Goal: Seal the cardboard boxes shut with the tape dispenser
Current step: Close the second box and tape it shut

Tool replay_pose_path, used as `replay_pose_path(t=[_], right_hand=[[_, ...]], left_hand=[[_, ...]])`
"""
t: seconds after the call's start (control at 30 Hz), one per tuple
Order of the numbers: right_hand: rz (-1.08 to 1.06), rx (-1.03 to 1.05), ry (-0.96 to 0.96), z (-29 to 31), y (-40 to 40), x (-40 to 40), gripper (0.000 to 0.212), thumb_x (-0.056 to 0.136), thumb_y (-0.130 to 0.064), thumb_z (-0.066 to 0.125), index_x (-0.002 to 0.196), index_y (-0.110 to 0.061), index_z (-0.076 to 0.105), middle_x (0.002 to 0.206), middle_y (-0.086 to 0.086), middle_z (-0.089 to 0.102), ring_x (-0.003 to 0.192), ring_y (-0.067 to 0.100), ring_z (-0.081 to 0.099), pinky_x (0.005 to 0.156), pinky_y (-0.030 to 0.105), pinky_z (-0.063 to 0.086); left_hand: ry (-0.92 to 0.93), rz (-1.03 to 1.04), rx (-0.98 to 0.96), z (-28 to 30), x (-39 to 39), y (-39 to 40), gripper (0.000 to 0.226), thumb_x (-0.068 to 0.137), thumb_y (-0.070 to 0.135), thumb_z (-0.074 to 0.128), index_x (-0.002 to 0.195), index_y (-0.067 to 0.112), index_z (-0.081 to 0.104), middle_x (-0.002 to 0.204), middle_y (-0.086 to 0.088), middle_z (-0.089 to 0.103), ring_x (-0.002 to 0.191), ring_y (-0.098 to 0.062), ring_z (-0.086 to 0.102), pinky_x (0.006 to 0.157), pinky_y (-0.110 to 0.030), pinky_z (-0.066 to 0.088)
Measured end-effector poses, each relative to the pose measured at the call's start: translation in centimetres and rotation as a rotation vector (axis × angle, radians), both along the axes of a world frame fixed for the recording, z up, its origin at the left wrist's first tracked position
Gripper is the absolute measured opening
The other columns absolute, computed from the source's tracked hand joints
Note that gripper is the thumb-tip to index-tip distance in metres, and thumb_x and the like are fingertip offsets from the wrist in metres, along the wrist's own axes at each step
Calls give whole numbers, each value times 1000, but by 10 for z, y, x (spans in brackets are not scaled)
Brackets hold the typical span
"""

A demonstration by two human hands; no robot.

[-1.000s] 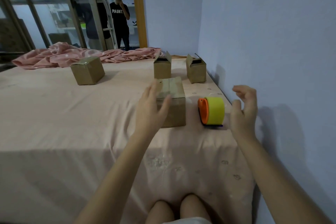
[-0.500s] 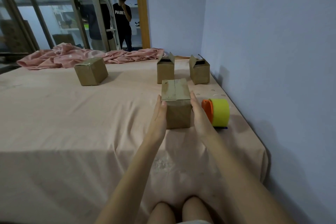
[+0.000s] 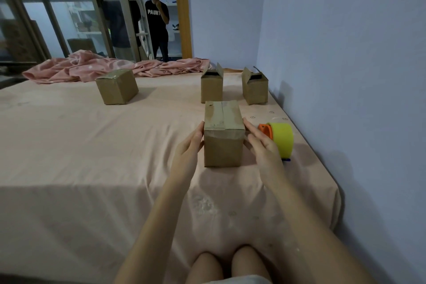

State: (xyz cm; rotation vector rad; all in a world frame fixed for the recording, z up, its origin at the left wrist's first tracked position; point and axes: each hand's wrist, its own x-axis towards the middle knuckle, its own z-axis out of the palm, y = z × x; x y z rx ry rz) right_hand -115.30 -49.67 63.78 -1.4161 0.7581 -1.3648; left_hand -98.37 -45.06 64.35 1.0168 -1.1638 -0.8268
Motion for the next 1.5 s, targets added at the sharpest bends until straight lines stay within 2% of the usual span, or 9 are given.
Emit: replay_pose_path(t=[0.13,0.27,0.5,0.67,0.8,0.97,1.17,1.33,1.5], right_hand=[[-10,-40,3,1,4,-1,37,97,-9,47,116,-37,61,117,-19,64,116,2,56,101,25,44],[-44,-102,49,1,5,-1,34,94,-9,52,120,-31,59,119,-16,64,116,3,56,101,29,45],[-30,-158,72,-3,4,-2,35,93,-10,55,122,-28,57,120,-24,61,119,-1,52,98,18,43],[-11,-153,52,-5,4,-1,40,90,-5,58,126,-22,55,115,-24,63,118,0,53,91,14,46],[-93,-160,29,-5,5,5,39,89,-5,60,128,-12,55,111,-23,64,111,-2,58,87,11,47],[-133,-111,-17,-4,3,10,39,86,-6,65,125,-8,58,104,-23,66,105,-3,61,80,8,48],[-212,-91,-42,-4,7,17,40,84,-12,68,123,-6,60,118,0,66,107,3,62,88,19,51],[-245,-86,-42,-1,14,23,42,86,-17,67,126,-7,58,122,4,64,112,9,60,95,30,50],[-220,-75,70,2,18,22,52,82,-26,71,130,-18,53,122,-10,60,113,-2,55,91,13,47]], left_hand=[[-80,68,-68,-4,4,7,30,99,19,47,122,35,57,127,13,60,122,-5,52,105,-35,42],[-76,108,-88,-7,5,10,31,95,14,54,122,27,59,125,7,63,121,-9,55,104,-39,44],[-133,177,-98,-8,5,7,32,95,11,54,124,24,58,124,4,63,119,-11,56,101,-38,47],[-159,213,-102,-8,3,8,33,95,11,54,121,31,58,122,8,64,116,-8,58,98,-35,49],[-154,252,-89,-7,2,6,33,93,11,57,125,15,60,119,6,65,111,-5,60,95,-31,50],[-104,273,-93,-6,-1,6,32,91,10,60,123,10,62,115,4,67,107,-4,62,93,-26,51],[-152,373,-111,-6,-10,4,31,87,18,66,117,11,66,108,8,70,99,0,65,84,-20,52],[-146,469,-119,-6,-20,0,27,85,19,68,110,10,66,100,20,66,96,4,64,81,-14,51],[-183,418,-95,-6,-21,5,38,78,33,73,113,24,62,101,23,65,97,7,61,77,-11,50]])
